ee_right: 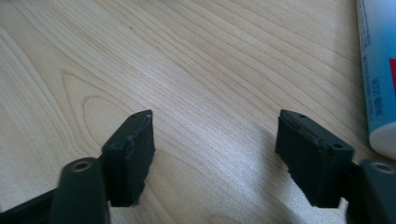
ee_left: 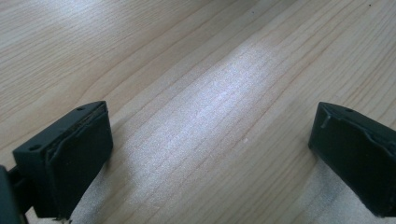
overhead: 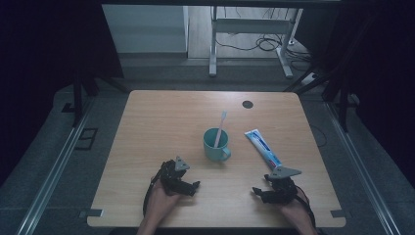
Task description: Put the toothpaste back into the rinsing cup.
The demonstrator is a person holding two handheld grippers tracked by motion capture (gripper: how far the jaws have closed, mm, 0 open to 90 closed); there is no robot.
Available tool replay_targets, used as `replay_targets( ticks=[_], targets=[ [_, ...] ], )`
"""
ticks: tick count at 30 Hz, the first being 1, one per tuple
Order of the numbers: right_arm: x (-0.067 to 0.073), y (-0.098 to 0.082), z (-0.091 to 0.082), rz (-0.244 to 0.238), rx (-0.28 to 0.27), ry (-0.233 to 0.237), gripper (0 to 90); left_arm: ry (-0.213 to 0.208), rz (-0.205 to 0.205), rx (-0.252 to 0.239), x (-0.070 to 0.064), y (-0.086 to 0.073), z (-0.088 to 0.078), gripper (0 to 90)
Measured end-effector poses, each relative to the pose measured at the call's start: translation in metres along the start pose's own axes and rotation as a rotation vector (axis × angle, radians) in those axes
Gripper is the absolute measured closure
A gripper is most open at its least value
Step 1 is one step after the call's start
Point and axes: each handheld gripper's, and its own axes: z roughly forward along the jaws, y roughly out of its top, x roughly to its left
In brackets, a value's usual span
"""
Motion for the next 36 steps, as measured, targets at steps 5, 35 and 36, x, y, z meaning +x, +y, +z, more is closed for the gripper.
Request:
replay_targets(
  ticks=[5,35,36],
  targets=[
    [-0.007,0.003,-0.007,0.042,-0.008,0.026,34.1,0.000,0.000,0.000,0.000,0.000,0.000,0.0],
    [-0.041,0.030,-0.053,0.105,0.020,-0.059,40.0,0.001,-0.004,0.000,0.000,0.000,0.000,0.0],
    [-0.042,0.031,-0.054,0.104,0.026,-0.063,39.8,0.000,-0.004,0.000,0.000,0.000,0.000,0.0]
  ],
)
